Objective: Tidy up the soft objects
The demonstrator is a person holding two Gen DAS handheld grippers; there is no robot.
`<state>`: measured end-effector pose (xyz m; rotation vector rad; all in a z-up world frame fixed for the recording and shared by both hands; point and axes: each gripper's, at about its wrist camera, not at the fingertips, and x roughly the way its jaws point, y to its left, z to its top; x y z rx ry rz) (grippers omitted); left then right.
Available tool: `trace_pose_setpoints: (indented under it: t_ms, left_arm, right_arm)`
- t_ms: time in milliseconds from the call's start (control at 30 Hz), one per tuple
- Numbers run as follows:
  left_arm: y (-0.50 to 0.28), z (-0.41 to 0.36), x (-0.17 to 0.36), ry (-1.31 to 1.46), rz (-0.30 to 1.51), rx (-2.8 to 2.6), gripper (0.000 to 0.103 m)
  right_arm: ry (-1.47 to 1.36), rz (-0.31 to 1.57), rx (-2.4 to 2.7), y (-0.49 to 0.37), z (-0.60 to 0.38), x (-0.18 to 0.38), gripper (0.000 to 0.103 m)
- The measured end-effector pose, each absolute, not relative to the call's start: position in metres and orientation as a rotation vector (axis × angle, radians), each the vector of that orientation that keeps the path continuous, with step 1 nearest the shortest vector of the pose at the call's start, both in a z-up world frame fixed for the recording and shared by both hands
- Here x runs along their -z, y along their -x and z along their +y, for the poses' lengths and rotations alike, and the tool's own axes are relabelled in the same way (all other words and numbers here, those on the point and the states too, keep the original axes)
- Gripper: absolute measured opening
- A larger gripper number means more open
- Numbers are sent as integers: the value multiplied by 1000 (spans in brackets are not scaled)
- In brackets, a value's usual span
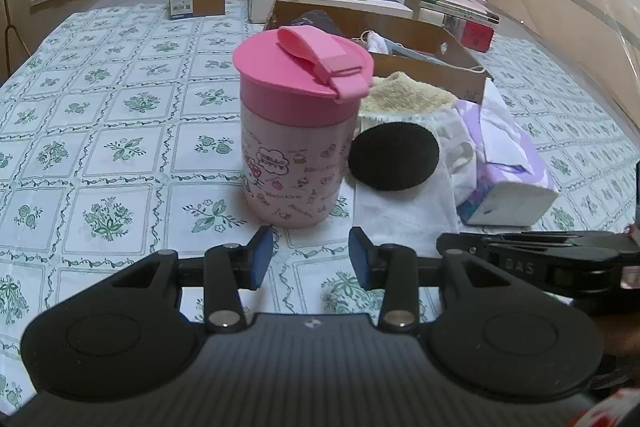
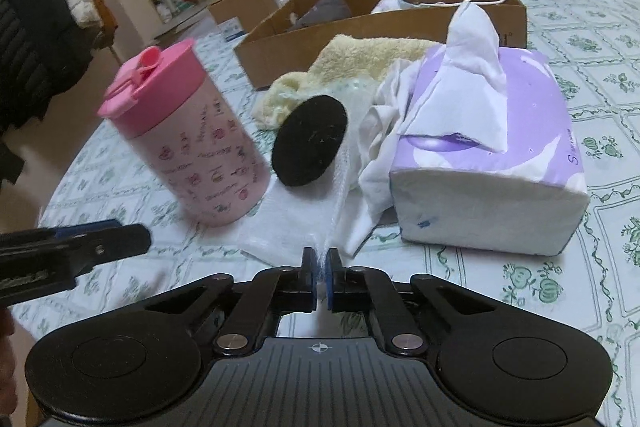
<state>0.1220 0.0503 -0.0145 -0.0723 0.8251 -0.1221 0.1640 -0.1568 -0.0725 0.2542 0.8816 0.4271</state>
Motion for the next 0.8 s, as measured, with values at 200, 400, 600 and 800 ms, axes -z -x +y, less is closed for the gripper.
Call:
trace_pose_setpoints:
  t_ms: [200, 400, 600, 800]
  left_arm:
    - [-108, 38, 11, 51, 824, 149, 37]
    - [-94, 18, 12, 13, 814, 218, 52]
    - [-92, -9, 22, -104, 791, 366, 75]
    - [-102, -36, 40, -257, 778, 521, 77]
  right_arm:
    - [-185, 942, -519, -131, -169, 62, 3]
    - [-95, 962, -481, -94, -195, 61, 3]
    - [-124, 973, -410, -86, -226, 69, 3]
    - [-175, 949, -413, -88, -239, 69, 34]
